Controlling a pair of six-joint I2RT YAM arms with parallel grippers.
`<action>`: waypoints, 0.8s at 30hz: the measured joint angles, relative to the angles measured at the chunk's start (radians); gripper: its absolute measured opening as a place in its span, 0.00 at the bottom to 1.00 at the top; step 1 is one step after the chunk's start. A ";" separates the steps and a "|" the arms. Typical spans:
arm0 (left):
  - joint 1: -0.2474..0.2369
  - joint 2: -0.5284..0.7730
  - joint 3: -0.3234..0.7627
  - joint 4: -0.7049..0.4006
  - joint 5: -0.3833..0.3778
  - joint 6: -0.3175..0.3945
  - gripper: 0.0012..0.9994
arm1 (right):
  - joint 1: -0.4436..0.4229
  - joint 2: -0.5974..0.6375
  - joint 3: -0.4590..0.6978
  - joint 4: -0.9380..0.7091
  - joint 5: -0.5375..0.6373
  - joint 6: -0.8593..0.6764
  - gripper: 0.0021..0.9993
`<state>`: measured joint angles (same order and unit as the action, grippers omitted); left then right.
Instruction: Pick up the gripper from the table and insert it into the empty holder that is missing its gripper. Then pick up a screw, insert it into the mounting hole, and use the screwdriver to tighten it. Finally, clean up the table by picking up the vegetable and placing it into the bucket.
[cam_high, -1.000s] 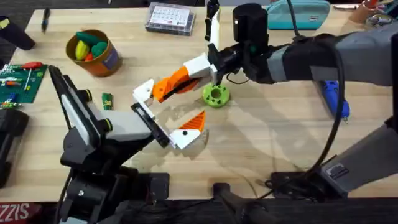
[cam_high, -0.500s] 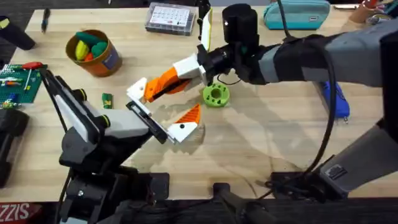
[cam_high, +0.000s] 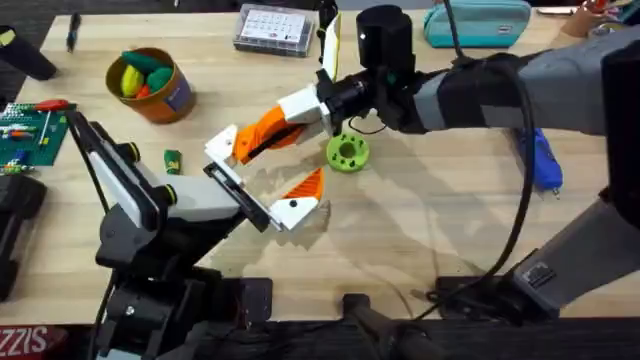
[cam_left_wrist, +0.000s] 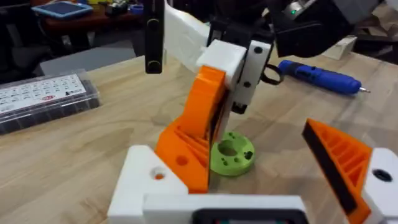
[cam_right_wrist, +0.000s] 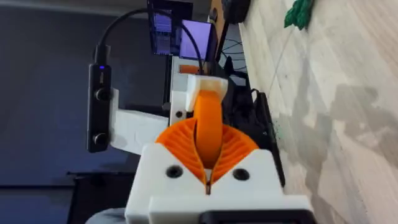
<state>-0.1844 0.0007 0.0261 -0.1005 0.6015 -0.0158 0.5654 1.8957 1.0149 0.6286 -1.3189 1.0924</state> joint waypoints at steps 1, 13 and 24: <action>0.000 0.000 0.000 0.000 0.006 0.000 0.99 | -0.004 0.000 0.000 0.000 -0.002 0.000 0.01; 0.000 0.000 0.000 0.000 0.048 0.000 0.99 | -0.015 0.000 0.000 -0.002 0.000 0.001 0.01; 0.000 0.000 0.000 -0.001 0.029 -0.017 0.99 | 0.049 0.000 0.004 0.002 0.090 0.004 0.01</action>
<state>-0.1841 0.0008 0.0261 -0.1013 0.6303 -0.0325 0.6145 1.8957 1.0187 0.6302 -1.2292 1.0967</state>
